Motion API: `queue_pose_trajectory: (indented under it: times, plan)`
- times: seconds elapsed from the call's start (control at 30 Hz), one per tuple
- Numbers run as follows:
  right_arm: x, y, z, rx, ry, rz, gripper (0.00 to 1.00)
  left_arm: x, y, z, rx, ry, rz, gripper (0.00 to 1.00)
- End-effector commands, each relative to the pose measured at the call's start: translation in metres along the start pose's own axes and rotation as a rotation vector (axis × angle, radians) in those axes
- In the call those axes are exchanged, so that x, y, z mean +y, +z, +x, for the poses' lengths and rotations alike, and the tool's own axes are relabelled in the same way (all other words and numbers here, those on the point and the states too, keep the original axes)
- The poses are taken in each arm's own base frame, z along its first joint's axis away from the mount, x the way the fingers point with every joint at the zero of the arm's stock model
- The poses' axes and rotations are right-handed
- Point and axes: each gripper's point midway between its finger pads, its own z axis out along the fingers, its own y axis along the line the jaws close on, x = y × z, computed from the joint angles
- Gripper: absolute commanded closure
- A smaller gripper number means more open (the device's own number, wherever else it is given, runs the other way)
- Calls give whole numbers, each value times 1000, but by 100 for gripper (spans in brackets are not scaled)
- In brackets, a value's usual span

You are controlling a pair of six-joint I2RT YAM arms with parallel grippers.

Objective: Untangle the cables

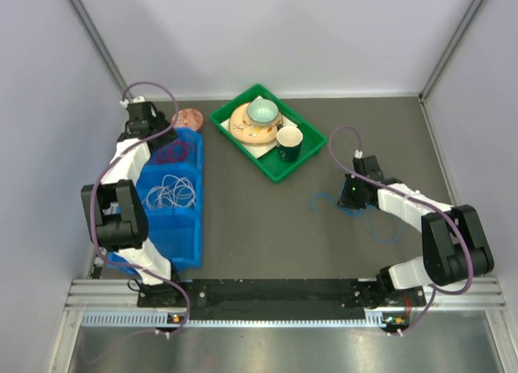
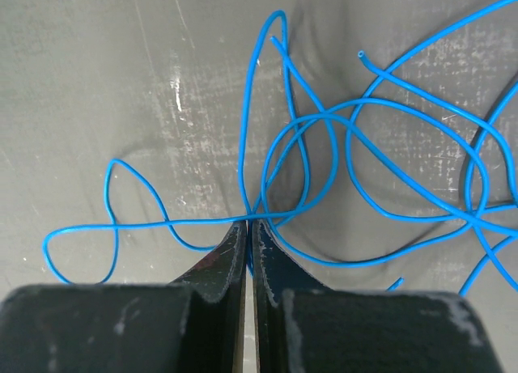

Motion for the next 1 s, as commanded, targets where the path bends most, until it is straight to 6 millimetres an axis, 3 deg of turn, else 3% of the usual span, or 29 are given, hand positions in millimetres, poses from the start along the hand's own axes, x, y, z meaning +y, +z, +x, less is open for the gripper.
queue_pose_trajectory:
  times: [0.0,0.13,0.23,0.33,0.37,0.4,0.57,0.6,0.67,0.77,0.8,0.9,0.93,0.97]
  plan:
    - [4,-8,-11,-55,-14,-16,100,-21,-50,-47,-135,23,73,18]
    - [7,-10,-12,-54,-13,-28,100,-40,-82,-72,-186,56,111,13]
    - [9,-13,-14,-64,-11,-37,100,-56,-101,-79,-205,87,147,13]
    - [13,-19,-19,-82,-2,-50,100,-81,-105,-63,-162,184,170,14]
    - [15,-22,-21,-90,1,-55,100,-84,-104,-56,-131,198,179,15]
    - [19,-27,-26,-109,6,-69,100,-105,-109,-39,-70,227,266,15]
    - [29,-48,-35,-157,25,-113,100,-121,-103,7,81,291,317,16]
    - [30,-52,-37,-165,32,-119,100,-132,-106,23,110,314,350,16]
    - [29,-60,-36,-182,43,-119,100,-148,-115,39,134,340,391,16]
    - [13,-65,-31,-206,70,-49,100,-186,-139,74,191,403,486,15]
    - [4,-65,-25,-205,87,-11,100,-201,-151,86,208,421,525,15]
    - [-10,-59,3,-173,106,-1,100,-223,-179,115,264,439,625,14]
    - [-15,-59,8,-160,92,18,77,-227,-184,123,275,444,643,14]
    - [-19,-62,7,-156,90,49,66,-236,-195,133,284,456,682,14]
